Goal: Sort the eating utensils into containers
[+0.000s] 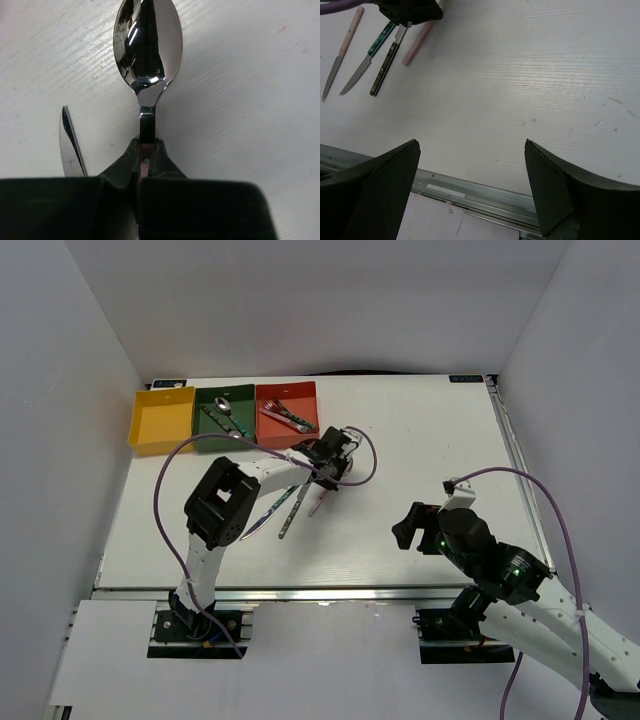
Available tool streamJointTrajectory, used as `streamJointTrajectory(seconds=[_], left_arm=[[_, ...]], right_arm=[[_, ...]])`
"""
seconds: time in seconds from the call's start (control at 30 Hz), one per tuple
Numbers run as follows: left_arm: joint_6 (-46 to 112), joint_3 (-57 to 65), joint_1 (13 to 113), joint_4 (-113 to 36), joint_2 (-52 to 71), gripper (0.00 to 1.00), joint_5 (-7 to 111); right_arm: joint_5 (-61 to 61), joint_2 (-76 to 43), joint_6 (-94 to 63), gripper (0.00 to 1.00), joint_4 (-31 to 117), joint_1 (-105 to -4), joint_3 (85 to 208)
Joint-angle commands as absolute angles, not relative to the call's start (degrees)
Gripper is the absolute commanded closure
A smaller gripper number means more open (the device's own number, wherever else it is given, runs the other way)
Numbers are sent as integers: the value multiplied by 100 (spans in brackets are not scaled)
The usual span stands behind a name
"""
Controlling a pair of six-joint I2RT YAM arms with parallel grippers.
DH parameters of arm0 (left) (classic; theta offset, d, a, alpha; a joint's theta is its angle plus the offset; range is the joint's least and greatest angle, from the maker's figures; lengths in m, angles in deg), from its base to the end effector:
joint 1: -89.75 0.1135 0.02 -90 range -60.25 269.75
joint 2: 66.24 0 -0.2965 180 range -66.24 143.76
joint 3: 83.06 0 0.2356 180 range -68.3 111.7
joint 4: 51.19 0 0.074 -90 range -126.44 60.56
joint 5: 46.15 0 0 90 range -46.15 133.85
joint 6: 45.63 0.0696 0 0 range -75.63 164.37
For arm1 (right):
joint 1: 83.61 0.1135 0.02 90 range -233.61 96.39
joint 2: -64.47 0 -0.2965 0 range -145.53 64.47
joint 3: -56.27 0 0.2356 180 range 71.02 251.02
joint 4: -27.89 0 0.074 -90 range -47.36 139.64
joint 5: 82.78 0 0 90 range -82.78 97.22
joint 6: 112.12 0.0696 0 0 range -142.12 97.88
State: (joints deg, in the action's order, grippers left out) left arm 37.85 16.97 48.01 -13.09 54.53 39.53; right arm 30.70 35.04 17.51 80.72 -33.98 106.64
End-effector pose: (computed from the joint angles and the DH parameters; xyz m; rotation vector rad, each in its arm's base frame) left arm 0.3514 -0.3065 0.1621 0.7628 2.4937 -0.2075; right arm 0.0851 0.0573 0.2706 0.0586 2.1167 0.5099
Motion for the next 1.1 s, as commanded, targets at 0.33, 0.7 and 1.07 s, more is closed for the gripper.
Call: streamJointTrajectory(seconds=[0.33, 0.7, 1.07], left_arm=[[2087, 1544, 5053, -1105, 3811, 100, 2259], [167, 3652, 8340, -806, 4958, 100, 2986], [236, 5458, 8940, -443, 6666, 100, 3611]], right_arm=[[3112, 3679, 1532, 11, 7938, -3395, 11014], [2840, 3389, 1479, 11, 7569, -3395, 10750], [2638, 2984, 1145, 11, 7279, -3395, 10820]])
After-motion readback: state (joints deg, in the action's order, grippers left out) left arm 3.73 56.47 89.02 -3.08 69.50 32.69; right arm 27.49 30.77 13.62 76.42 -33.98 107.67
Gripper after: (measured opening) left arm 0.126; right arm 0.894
